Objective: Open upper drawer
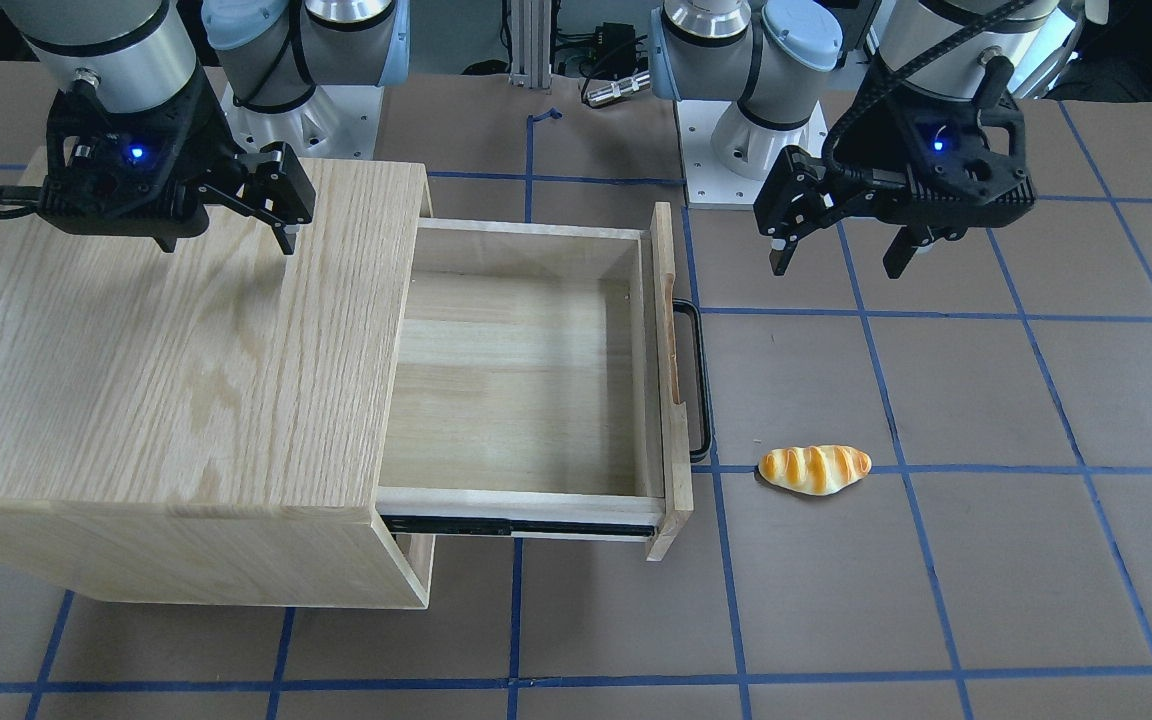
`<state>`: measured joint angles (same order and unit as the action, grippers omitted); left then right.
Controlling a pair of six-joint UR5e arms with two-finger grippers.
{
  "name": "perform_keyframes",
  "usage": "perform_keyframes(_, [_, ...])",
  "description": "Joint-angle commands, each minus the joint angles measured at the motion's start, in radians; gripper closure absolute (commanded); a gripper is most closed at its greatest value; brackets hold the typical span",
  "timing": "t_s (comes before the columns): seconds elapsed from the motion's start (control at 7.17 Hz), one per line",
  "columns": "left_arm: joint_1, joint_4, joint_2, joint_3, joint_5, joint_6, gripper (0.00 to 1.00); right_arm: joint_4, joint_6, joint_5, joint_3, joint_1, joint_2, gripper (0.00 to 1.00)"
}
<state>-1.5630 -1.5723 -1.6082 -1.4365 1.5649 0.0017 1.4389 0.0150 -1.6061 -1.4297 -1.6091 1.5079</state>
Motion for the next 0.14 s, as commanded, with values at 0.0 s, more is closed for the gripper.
perform_keyframes(0.0, [0.000,0.000,0.001,-0.002,0.001,0.000,0.00,0.000,0.000,0.000,-0.001,0.000,0.000,0.00])
